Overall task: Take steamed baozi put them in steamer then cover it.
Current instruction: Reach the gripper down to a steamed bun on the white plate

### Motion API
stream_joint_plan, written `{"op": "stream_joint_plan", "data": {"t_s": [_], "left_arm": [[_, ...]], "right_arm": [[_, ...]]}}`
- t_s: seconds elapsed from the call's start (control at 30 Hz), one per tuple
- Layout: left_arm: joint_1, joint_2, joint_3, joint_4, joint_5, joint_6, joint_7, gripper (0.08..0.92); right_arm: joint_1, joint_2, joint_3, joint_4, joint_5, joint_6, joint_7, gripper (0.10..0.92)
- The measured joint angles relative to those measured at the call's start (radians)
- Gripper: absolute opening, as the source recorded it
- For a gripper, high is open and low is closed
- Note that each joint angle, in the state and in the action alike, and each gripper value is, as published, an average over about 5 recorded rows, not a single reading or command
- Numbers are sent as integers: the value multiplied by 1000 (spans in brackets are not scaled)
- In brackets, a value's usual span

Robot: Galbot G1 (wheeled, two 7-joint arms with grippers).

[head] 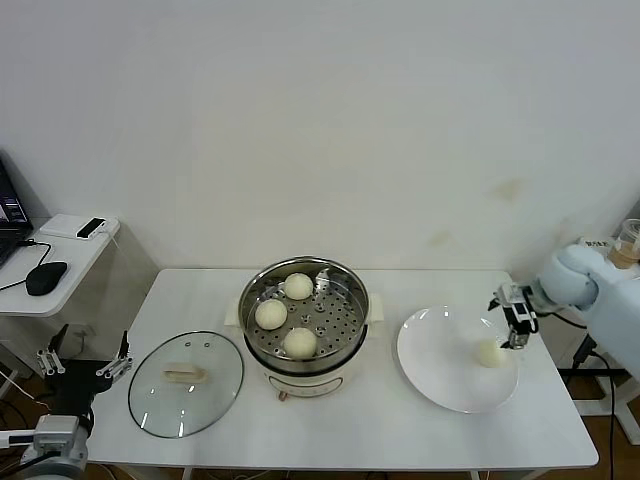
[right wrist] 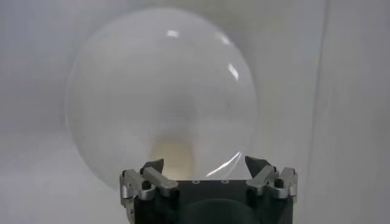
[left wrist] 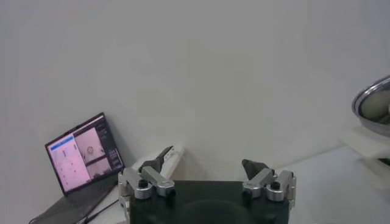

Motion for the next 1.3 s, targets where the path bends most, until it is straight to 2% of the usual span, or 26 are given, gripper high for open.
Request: {"op": "stream_joint_plan", "data": {"t_s": [0.33, 0.87, 1.07, 1.3], "left_arm": [[9, -5, -11, -5, 1, 4, 0, 823], [11, -9, -21, 0, 2, 4, 1, 823], [10, -8, -23, -1, 1, 4, 1, 823], [10, -9, -21, -2, 1, 3, 1, 823]], "right_arm": [[-112, 52, 92, -86, -84, 2, 6, 823], [-162, 133, 134, -169, -132, -5, 27, 821], [-171, 150, 139, -183, -139, -13, 36, 759], [-165, 159, 139, -189, -137, -28, 48, 631]]}}
